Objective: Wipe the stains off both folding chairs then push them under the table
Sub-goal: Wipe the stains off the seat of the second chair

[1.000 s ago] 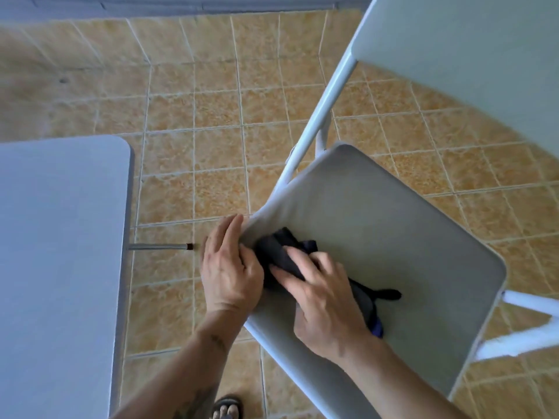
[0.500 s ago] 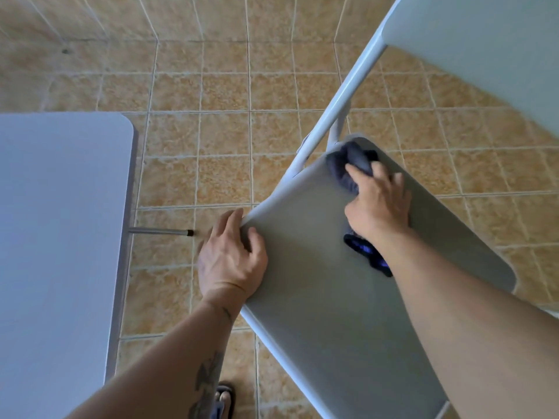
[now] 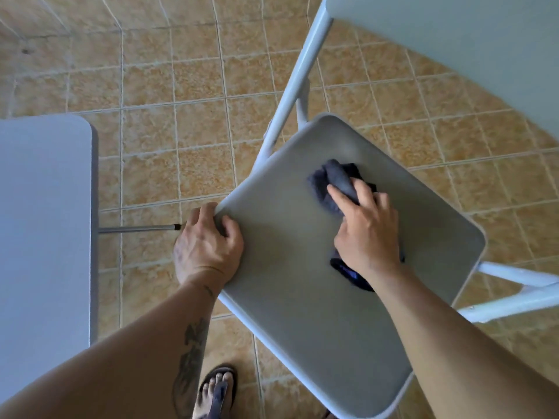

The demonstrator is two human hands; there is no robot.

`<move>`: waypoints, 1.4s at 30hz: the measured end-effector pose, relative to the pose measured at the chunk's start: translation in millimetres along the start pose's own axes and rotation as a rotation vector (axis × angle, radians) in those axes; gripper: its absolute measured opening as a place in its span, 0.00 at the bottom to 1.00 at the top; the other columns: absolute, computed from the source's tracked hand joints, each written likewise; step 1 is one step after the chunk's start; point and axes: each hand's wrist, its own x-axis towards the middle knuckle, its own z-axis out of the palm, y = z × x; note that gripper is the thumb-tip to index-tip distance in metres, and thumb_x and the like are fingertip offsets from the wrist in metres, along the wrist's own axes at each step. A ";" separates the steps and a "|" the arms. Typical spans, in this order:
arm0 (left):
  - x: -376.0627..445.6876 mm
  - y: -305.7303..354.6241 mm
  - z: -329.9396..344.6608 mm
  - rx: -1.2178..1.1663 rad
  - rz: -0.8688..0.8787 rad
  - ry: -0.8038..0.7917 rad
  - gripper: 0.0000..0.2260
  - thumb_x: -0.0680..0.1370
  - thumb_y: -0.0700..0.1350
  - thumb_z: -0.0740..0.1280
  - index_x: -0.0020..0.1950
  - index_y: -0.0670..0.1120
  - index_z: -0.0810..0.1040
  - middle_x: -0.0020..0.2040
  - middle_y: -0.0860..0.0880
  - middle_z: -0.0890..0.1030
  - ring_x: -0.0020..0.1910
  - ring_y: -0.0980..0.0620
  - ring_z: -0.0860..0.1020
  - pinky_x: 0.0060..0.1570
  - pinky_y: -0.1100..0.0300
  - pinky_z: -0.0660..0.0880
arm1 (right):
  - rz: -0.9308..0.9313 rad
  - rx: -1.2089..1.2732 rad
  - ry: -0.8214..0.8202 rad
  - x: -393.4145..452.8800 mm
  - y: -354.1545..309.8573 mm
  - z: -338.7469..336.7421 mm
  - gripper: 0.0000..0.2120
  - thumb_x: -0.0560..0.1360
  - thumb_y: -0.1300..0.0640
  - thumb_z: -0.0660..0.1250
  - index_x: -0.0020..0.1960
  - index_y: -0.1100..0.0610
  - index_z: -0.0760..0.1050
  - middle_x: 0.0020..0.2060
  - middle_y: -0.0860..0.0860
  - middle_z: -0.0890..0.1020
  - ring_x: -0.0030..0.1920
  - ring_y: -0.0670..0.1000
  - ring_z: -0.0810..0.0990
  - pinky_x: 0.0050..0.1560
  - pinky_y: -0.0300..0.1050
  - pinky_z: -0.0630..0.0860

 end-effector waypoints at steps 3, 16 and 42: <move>-1.4 1.2 0.3 0.006 0.001 0.015 0.13 0.77 0.53 0.57 0.57 0.51 0.74 0.56 0.44 0.77 0.51 0.36 0.77 0.47 0.49 0.69 | 0.213 -0.018 0.034 -23.2 39.8 -5.7 0.31 0.72 0.63 0.65 0.72 0.45 0.69 0.71 0.53 0.68 0.57 0.63 0.68 0.54 0.60 0.70; -15.0 -2.6 1.6 0.075 0.329 0.102 0.22 0.75 0.47 0.58 0.69 0.47 0.69 0.68 0.45 0.72 0.63 0.39 0.72 0.66 0.44 0.64 | -0.020 0.140 -0.150 -179.4 -70.0 0.4 0.35 0.63 0.58 0.63 0.71 0.47 0.68 0.72 0.52 0.67 0.56 0.59 0.70 0.50 0.57 0.72; -145.4 14.6 45.7 0.329 0.491 -0.015 0.38 0.69 0.59 0.60 0.77 0.43 0.64 0.79 0.44 0.62 0.78 0.44 0.58 0.76 0.41 0.52 | 0.062 0.083 -0.044 -167.8 67.7 -12.6 0.32 0.67 0.61 0.66 0.70 0.45 0.72 0.69 0.51 0.70 0.54 0.59 0.71 0.53 0.55 0.71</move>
